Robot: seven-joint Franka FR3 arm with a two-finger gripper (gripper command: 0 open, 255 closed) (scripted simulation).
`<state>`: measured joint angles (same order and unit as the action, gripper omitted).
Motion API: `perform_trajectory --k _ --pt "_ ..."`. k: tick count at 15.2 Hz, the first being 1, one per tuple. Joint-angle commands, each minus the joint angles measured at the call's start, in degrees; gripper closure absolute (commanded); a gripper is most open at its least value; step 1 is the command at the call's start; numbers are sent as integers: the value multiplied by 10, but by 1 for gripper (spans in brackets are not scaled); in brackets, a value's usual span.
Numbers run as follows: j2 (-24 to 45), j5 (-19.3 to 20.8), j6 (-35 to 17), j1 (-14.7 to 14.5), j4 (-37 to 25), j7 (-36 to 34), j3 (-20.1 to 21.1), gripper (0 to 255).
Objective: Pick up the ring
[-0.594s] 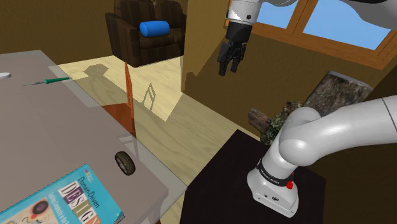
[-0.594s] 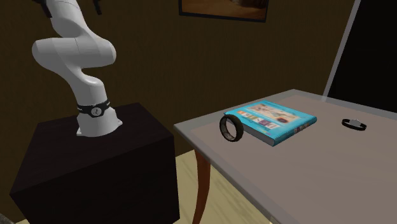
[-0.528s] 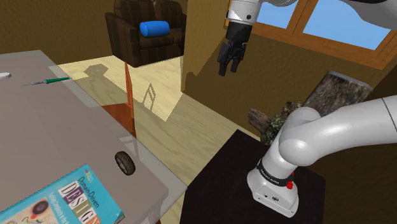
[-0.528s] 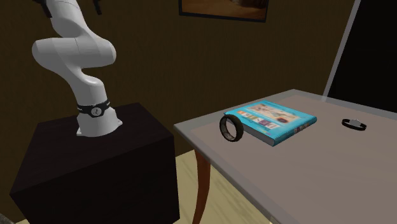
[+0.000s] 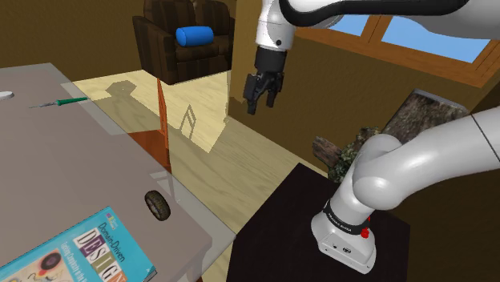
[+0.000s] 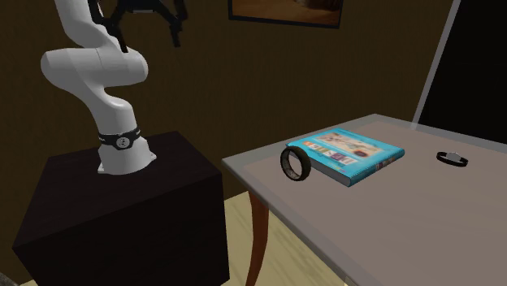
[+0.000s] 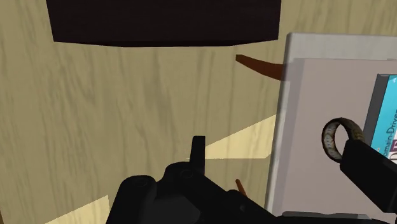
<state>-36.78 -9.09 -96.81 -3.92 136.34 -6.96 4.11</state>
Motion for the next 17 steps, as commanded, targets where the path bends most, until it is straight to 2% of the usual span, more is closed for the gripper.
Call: perform_trajectory --k 1,10,17 --pt "23 -9 -28 -7 3 -20 20 0" --pt "164 -27 -146 -33 -26 -115 110 0" --pt "304 5 -221 -47 -90 -203 168 0"
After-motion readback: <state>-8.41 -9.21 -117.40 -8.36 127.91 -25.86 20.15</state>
